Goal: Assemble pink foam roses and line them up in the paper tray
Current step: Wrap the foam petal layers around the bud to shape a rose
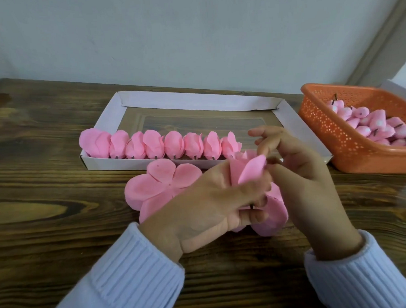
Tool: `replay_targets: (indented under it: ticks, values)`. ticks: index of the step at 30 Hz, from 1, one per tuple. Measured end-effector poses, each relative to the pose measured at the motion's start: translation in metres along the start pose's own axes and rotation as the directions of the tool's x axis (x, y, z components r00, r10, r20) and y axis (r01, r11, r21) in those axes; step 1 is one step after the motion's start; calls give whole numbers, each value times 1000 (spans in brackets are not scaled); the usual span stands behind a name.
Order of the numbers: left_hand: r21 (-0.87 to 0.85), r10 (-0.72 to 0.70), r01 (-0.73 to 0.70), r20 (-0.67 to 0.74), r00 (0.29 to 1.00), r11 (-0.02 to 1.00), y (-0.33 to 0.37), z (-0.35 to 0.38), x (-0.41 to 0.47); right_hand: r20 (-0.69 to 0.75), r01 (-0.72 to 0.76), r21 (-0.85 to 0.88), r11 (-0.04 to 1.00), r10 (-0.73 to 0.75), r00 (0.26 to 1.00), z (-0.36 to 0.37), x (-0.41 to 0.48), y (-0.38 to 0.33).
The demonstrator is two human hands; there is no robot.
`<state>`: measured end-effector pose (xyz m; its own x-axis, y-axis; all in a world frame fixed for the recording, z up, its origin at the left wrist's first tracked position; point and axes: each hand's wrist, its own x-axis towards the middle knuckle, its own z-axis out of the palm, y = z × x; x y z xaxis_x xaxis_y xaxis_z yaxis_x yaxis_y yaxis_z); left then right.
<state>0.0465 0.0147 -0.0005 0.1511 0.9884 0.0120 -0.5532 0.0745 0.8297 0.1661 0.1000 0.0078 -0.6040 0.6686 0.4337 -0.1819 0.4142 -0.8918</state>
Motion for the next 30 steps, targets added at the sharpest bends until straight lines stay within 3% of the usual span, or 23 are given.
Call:
replay_targets:
  ticks: [10,15,17,25,27,30]
  values:
    - [156,164,-139,-164,973,978,-1,1,1,9,-7,111,994,6,1000,1,0,5]
    - [340,236,-165,-180,955,926,-4,-1,3,137,228,-101,968,-213,967,5,3,2]
    - [395,256,-180,-148,955,901,-4,-1,2,162,259,-173,950,-232,959,4,2,2]
    - [538,284,-196,-84,955,820,-5,2,-2,136,157,-25,987,-152,979,6,-6,3]
    - [546,364,-237,-135,922,803,-6,3,-3,81,44,108,993,-53,995,7,-6,3]
    - [581,517,-324,-199,833,747,-6,1,-3,51,-197,347,917,192,980,10,-4,5]
